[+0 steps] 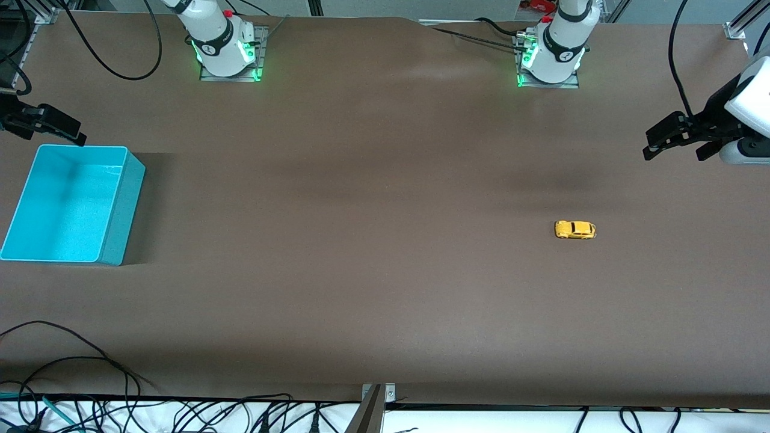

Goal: Wind up and store yellow beetle car

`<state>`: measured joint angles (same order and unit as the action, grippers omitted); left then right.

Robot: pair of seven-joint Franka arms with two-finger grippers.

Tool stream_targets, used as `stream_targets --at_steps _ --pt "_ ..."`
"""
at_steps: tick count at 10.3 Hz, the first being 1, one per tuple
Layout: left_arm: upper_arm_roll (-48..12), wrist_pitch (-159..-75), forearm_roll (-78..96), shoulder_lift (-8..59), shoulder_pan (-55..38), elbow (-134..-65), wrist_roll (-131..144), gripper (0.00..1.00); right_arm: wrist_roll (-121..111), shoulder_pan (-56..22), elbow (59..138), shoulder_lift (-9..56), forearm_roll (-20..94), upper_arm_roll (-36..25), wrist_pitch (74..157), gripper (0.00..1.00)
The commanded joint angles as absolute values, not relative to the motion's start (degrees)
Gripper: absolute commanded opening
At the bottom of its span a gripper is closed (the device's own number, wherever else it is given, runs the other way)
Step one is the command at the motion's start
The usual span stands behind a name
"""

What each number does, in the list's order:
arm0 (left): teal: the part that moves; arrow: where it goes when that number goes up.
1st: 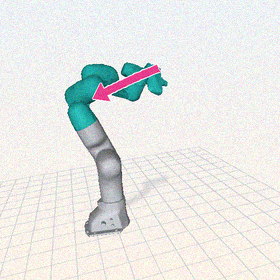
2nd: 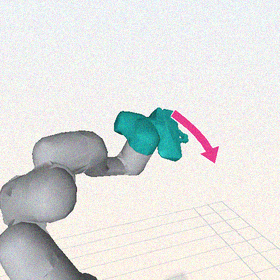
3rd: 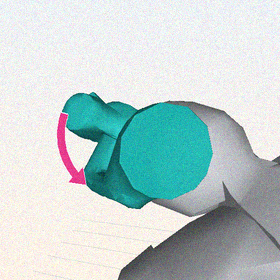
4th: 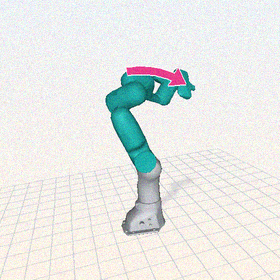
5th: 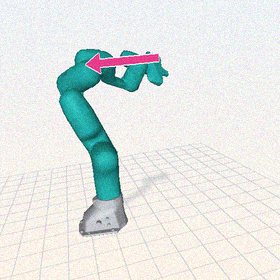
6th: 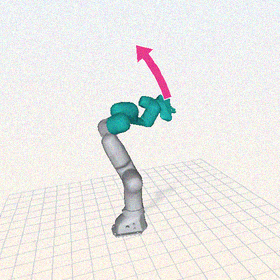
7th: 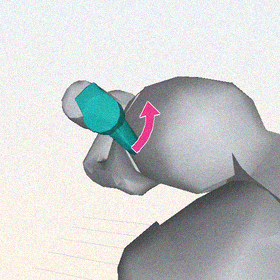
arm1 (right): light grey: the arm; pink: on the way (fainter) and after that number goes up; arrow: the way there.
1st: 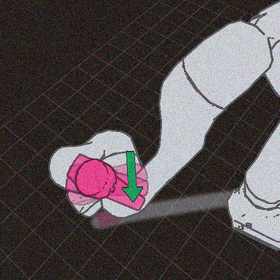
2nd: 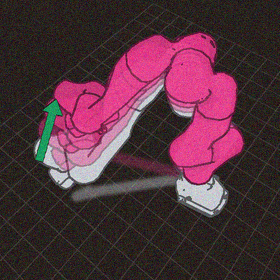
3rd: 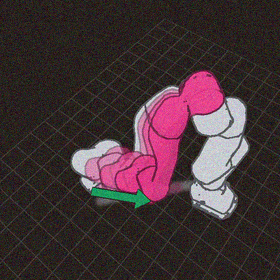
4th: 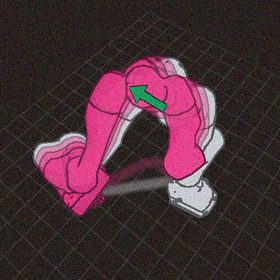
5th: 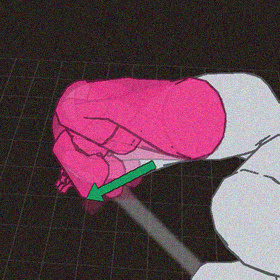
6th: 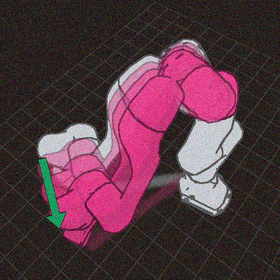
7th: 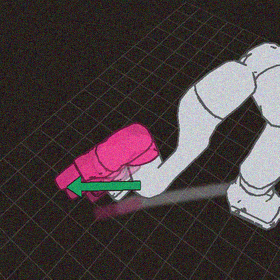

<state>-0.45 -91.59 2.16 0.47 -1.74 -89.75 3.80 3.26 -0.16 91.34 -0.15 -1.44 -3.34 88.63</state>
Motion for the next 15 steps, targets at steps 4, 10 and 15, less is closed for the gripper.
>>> stream_targets --at_steps 4,10,15 --pt "-0.53 -91.41 2.9 0.96 -1.76 -89.74 3.87 1.0 2.9 -0.18 90.09 0.18 -2.02 -3.16 87.98 1.0" --pt "-2.73 -91.32 2.72 0.88 -1.94 -89.56 4.04 1.0 2.9 -0.26 90.09 0.18 -2.02 -3.16 87.98 1.0" --pt "-2.46 -91.32 2.72 0.88 -1.49 -89.65 3.96 1.0 2.9 -0.26 90.09 0.18 -2.02 -3.08 87.98 1.0"
